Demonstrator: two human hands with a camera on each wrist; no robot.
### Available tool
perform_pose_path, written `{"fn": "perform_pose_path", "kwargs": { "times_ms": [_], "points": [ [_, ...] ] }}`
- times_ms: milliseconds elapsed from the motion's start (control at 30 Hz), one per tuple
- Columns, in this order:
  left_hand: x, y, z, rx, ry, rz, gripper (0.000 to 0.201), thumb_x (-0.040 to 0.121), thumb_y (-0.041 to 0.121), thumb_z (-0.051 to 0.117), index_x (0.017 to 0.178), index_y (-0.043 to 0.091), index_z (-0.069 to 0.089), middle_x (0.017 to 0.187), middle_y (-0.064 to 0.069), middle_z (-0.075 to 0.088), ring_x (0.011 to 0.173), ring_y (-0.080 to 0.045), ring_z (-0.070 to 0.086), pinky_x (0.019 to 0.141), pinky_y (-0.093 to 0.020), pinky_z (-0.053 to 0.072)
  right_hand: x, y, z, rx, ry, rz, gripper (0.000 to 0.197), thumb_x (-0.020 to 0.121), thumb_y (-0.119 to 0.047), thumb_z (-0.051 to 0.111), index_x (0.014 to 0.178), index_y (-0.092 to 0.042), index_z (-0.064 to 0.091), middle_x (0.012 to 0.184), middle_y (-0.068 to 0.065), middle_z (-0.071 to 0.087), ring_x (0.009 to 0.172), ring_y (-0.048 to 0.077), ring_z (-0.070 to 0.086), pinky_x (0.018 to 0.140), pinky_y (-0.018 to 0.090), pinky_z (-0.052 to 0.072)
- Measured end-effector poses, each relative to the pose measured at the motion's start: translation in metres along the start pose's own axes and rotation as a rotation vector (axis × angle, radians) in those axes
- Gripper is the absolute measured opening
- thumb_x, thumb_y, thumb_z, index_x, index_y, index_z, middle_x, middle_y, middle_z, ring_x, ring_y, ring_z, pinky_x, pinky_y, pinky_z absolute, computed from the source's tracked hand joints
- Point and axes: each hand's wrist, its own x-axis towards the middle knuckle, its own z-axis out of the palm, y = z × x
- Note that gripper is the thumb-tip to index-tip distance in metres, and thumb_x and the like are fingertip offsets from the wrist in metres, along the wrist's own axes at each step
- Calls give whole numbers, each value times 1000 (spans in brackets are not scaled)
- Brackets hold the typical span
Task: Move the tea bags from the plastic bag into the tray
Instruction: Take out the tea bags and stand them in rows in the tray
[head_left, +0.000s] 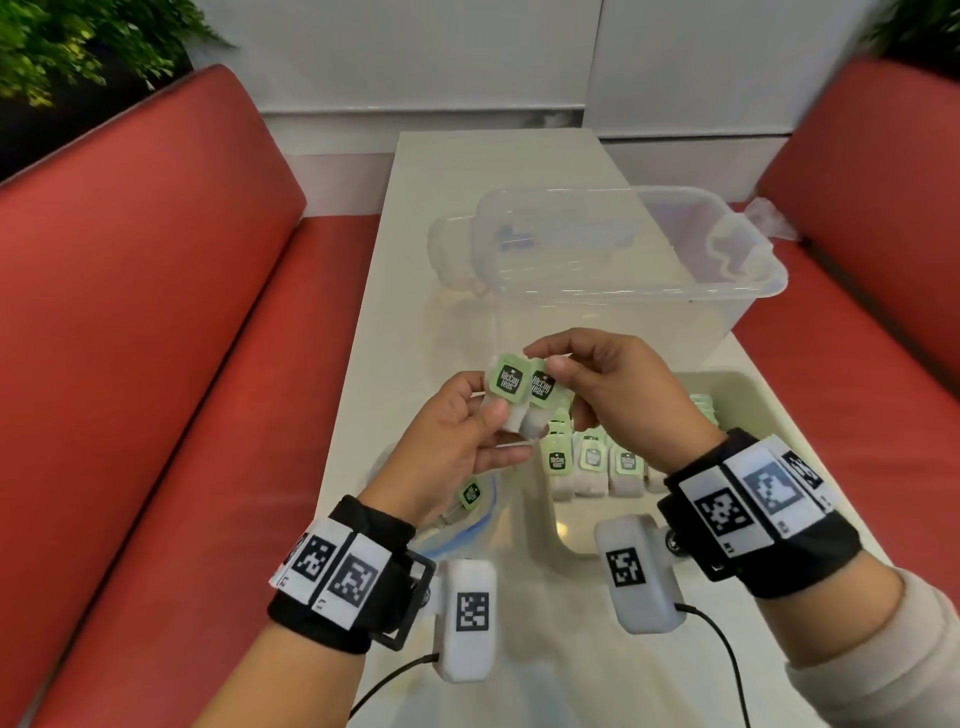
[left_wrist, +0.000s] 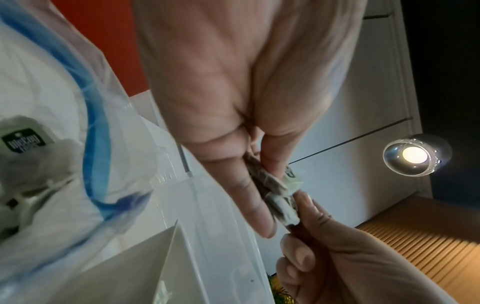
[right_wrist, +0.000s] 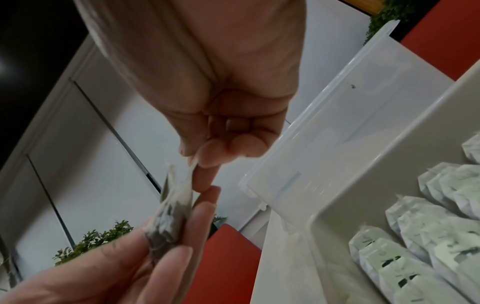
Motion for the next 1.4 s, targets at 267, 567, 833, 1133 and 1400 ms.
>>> {"fn": "perform_pose_path", "kwargs": {
  "times_ms": [267,567,833,1133,1400],
  "points": [
    [8,-6,12,-33,15,-27,17,97,15,41,112,10,48,110,-14,66,91,-24,70,67,-27,58,4,12,-19,-90,1,13,11,89,-13,61,79,-17,62,72,8,71,54,14,65,54,30,45],
    [8,-18,-3,99,207,5,15,96,18,46,108,13,52,119,-4,63,99,-15,67,73,-32,59,14,17,-37,-465,-23,-79,11,85,-21,65,75,-26,64,72,-12,61,59,-4,50,54,5,35],
    [5,-35,8,69,169,-64,11,96,16,46,104,15,53,114,0,66,98,-15,68,69,-31,58,45,38,-27,-951,-550,-30,3,82,-19,67,81,-20,69,64,-14,57,65,8,53,61,22,42],
    [8,-43,21,67,154,-135,5,96,18,46,95,18,51,103,2,68,100,-16,68,65,-32,58,73,71,3,-1054,-861,-1,23,83,-13,65,65,-26,58,62,-14,56,65,8,52,62,16,41],
    [9,-44,20,53,181,-175,6,96,16,46,98,15,51,110,-4,67,99,-16,68,63,-31,58,77,75,10,-1193,-780,-118,20,84,-20,59,64,-20,56,63,-7,53,57,9,47,52,19,33]
  ]
}}
